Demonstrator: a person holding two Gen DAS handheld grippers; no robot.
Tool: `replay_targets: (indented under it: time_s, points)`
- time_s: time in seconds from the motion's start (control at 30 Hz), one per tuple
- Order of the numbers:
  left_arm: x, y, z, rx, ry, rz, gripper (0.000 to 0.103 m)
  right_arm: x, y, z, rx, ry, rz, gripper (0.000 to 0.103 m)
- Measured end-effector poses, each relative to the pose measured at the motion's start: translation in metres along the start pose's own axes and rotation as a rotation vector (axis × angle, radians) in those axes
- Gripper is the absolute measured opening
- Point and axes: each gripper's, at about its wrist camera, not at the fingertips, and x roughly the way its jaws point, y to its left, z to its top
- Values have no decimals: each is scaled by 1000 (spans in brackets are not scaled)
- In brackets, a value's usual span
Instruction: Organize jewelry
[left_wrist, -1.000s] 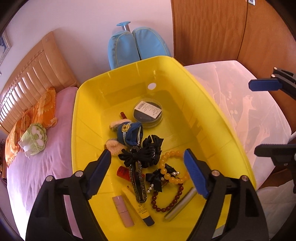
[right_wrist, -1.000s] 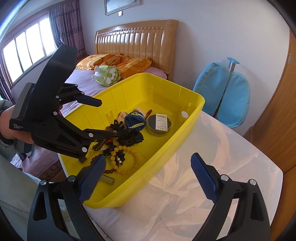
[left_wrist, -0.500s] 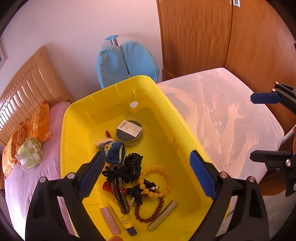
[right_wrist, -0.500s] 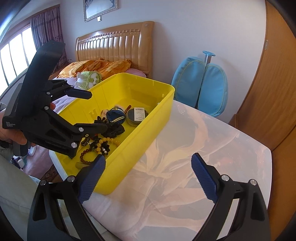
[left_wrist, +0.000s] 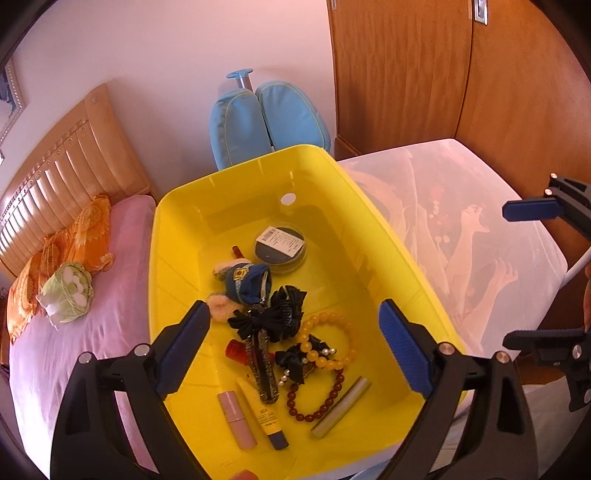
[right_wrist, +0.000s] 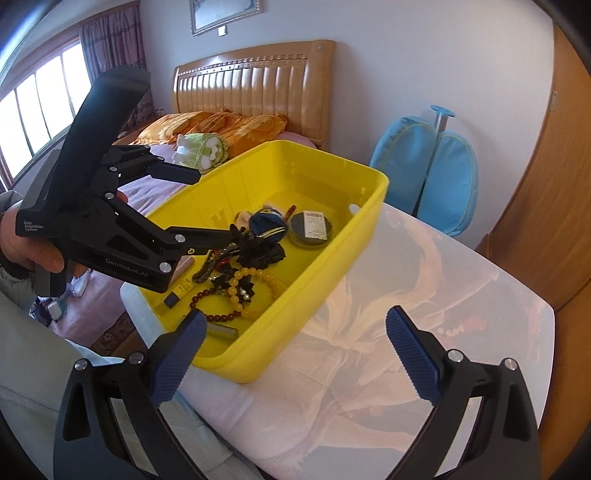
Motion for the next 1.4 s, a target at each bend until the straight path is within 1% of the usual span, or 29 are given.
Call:
replay_targets:
  time_s: [0.07, 0.13, 0.23, 0.37, 0.63, 1.03, 1.1, 1.2, 1.4]
  points:
    - [-5, 9, -11, -7, 16, 18, 90, 6, 12, 5, -29, 0, 15, 99]
    - [-9, 20, -23, -33, 34, 22, 93, 12, 21, 9, -45, 4, 16, 99]
    - [-14, 31, -39, -68, 52, 38, 93, 17, 30, 12, -57, 10, 37, 99]
    - [-22, 38, -48, -94, 43, 62, 93, 19, 38, 14, -71, 2, 49, 99]
    - [-31, 41, -53, -114, 28, 78, 93, 20, 47, 15, -97, 0, 39, 99]
    - [-32, 45, -51, -127, 9, 68, 93, 20, 53, 17, -103, -12, 32, 99]
    - [-31, 47, -51, -143, 13, 72, 93, 21, 54, 17, -104, -11, 35, 99]
    - [-31, 51, -54, -179, 16, 57, 93, 23, 56, 18, -109, -8, 41, 99]
    - [-32, 51, -58, -188, 11, 49, 93, 27, 57, 20, -120, -3, 55, 99]
